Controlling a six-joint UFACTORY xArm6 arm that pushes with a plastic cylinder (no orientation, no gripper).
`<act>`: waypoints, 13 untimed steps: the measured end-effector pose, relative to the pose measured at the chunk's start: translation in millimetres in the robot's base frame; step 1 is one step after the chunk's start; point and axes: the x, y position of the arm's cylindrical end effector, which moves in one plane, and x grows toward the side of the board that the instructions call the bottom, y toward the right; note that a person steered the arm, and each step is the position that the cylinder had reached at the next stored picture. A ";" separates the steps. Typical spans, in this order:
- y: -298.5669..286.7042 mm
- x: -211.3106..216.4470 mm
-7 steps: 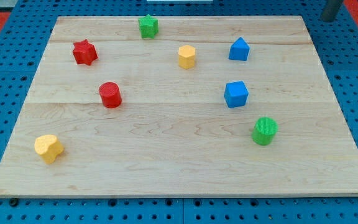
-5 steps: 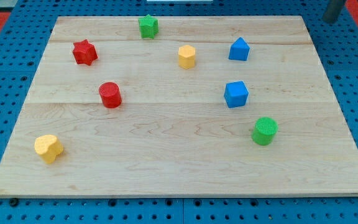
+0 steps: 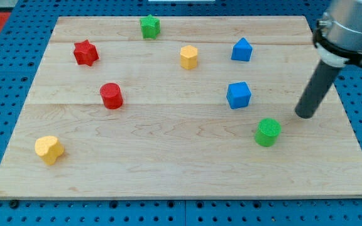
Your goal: Move the blue blocks to the top right of the hexagon
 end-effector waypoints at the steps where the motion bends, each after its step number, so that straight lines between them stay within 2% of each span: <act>1: -0.8 -6.6; 3: -50.6 0.8; 4: -69.7 -12.8; 8: -129.9 -20.6; 9: -132.2 -53.4; 11: -109.4 -91.2; 13: -83.4 -104.2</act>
